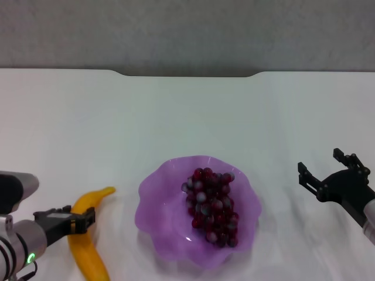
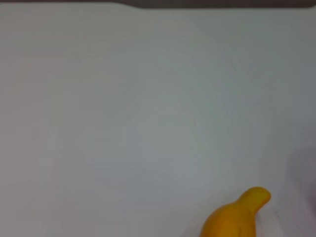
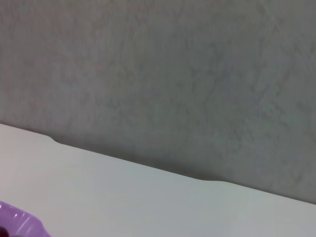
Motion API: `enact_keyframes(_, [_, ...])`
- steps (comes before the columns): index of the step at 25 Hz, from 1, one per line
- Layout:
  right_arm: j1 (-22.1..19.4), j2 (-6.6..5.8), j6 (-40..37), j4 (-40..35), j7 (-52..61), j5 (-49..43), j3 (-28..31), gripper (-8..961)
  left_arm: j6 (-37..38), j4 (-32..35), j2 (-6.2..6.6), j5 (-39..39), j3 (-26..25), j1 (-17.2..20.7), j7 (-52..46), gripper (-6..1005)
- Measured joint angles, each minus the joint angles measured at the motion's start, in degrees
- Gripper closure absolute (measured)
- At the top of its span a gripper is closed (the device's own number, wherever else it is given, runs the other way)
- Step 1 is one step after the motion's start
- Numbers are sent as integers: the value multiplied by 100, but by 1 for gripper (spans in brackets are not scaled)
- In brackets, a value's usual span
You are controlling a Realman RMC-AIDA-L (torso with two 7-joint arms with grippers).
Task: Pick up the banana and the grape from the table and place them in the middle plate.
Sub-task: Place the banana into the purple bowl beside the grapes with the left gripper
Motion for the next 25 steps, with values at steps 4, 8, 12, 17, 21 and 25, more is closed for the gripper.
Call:
enact_keyframes(4, [-14, 0, 0, -14, 0, 0, 0, 70, 138, -295, 15, -45, -25, 211, 0, 459])
enact_keyframes(8, [-8, 0, 1, -15, 0, 0, -3, 70, -383, -650, 36, -104, -280, 248, 51, 452])
enact_keyframes(12, [-1, 0, 13, -15, 0, 0, -9, 70, -765, -860, 44, -252, -483, 197, 78, 445])
enact_keyframes(17, [-2, 0, 26, -15, 0, 0, -9, 70, -1023, -1294, 44, -943, -597, 151, 198, 437])
enact_keyframes(21, [3, 0, 36, -15, -8, 0, -9, 70, -1153, -1548, 44, -1825, -593, 159, 643, 430])
enact_keyframes(25, [6, 0, 40, -16, -11, 0, -9, 70, -1224, -1635, 42, -2986, -602, 244, 1287, 423])
